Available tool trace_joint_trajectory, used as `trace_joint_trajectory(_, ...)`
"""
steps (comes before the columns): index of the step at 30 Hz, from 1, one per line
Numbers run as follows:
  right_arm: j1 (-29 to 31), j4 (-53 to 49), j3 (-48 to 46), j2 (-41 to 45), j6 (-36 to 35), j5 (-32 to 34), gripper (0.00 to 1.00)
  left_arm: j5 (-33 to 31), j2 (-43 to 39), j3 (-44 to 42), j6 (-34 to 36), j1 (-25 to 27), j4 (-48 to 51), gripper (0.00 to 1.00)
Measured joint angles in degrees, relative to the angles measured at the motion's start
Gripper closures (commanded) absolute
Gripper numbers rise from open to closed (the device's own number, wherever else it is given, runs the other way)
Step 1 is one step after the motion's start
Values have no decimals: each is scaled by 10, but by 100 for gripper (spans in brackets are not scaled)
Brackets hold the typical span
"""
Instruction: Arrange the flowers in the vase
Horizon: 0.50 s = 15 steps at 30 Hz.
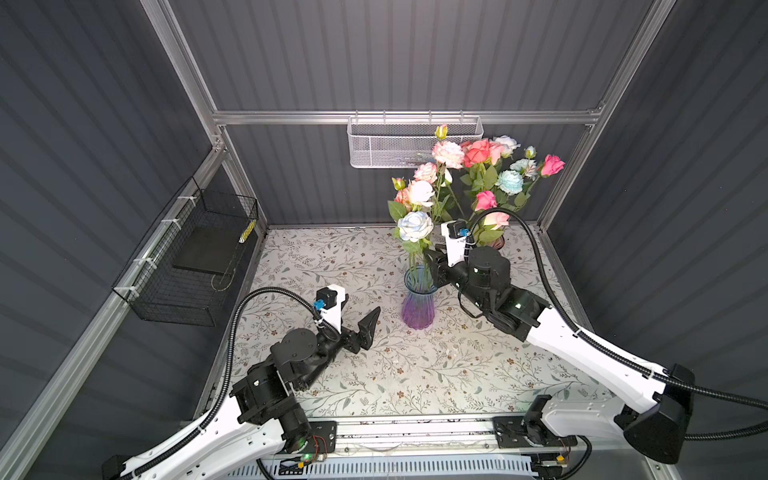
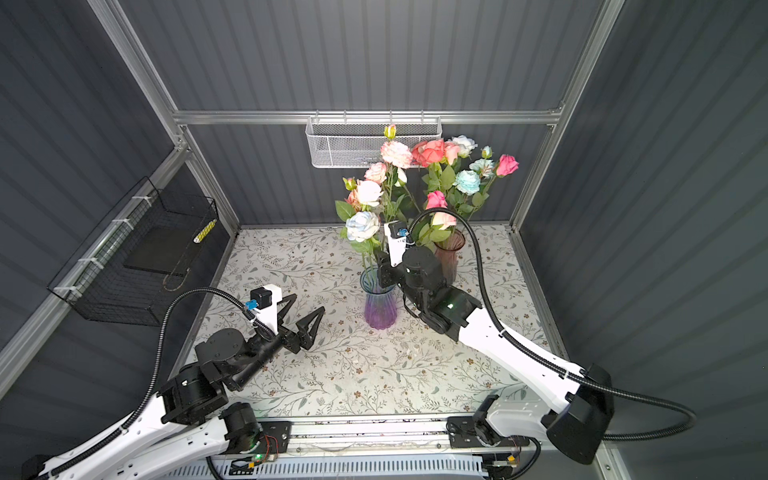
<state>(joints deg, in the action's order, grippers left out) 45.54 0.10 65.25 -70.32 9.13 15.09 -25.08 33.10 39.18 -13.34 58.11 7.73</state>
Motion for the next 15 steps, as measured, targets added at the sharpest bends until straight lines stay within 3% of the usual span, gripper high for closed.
trace_joint_trajectory(15, 34, -46, 3, 62, 9, 2, 53, -5, 13, 4, 5, 0, 2, 8)
